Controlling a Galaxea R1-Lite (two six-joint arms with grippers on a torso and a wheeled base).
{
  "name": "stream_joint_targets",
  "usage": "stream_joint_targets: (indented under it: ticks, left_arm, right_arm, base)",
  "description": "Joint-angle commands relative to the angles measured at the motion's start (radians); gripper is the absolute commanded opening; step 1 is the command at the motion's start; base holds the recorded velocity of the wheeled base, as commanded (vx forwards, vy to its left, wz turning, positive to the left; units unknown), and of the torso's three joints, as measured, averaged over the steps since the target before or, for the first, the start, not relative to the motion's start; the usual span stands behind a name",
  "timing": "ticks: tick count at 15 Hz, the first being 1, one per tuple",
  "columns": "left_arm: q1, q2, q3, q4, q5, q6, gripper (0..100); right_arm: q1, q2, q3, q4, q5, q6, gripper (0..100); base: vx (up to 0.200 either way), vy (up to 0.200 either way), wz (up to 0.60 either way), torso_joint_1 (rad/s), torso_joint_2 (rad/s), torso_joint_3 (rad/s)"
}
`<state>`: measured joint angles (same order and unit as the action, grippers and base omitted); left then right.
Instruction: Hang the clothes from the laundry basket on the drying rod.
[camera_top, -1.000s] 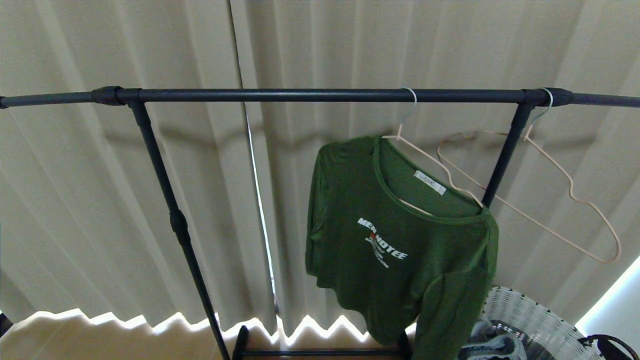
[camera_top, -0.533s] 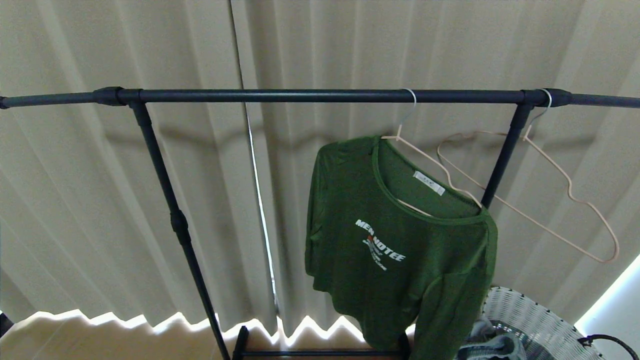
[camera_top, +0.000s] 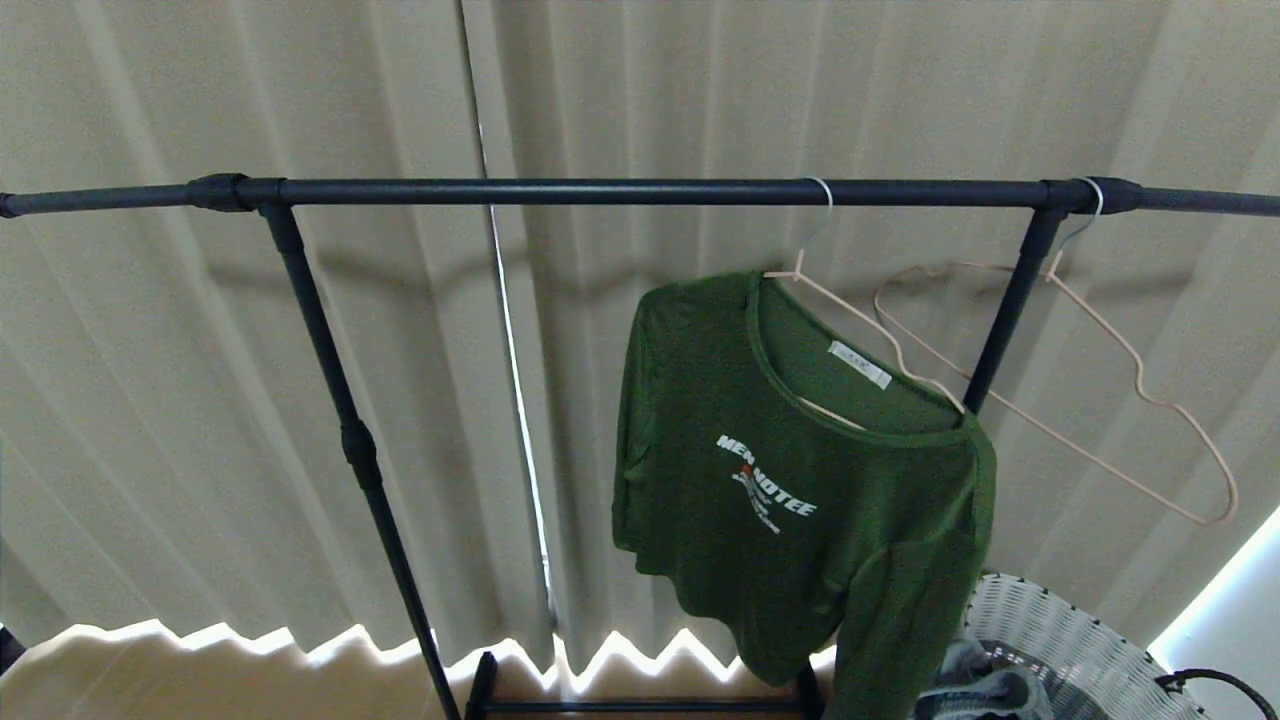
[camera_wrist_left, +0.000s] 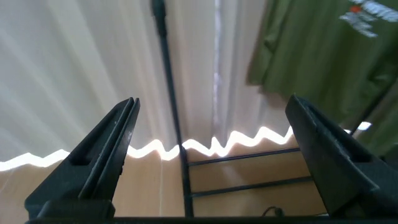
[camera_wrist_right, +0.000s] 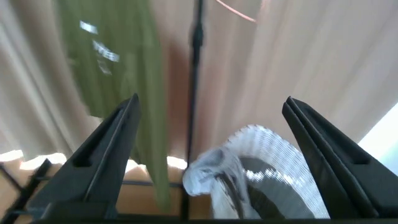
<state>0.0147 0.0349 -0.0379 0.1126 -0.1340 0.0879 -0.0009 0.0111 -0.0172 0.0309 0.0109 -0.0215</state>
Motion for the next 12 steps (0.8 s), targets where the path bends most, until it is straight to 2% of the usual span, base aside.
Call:
stream_joint_targets:
  ticks: [1,4,12]
  left_arm:
    - [-0.007,-0.024,0.000,-0.002,-0.001,0.001,100]
    - [-0.009,-0.024,0.000,-0.002,-0.001,0.001,100]
    - [-0.009,-0.024,0.000,-0.002,-0.004,0.003,100]
  right_arm:
    - [0.001,-0.011,0.002,0.000,0.001,0.008,100]
    - [0.001,-0.011,0.002,0.000,-0.002,0.028,100]
    - [0.001,-0.011,0.002,0.000,-0.003,0.028,100]
  base:
    - [0.000,0.000,0.00,0.000,0.00,0.000]
    - [0.000,0.000,0.00,0.000,0.00,0.000]
    - [-0.200,0.000,0.00,0.005,0.00,0.003]
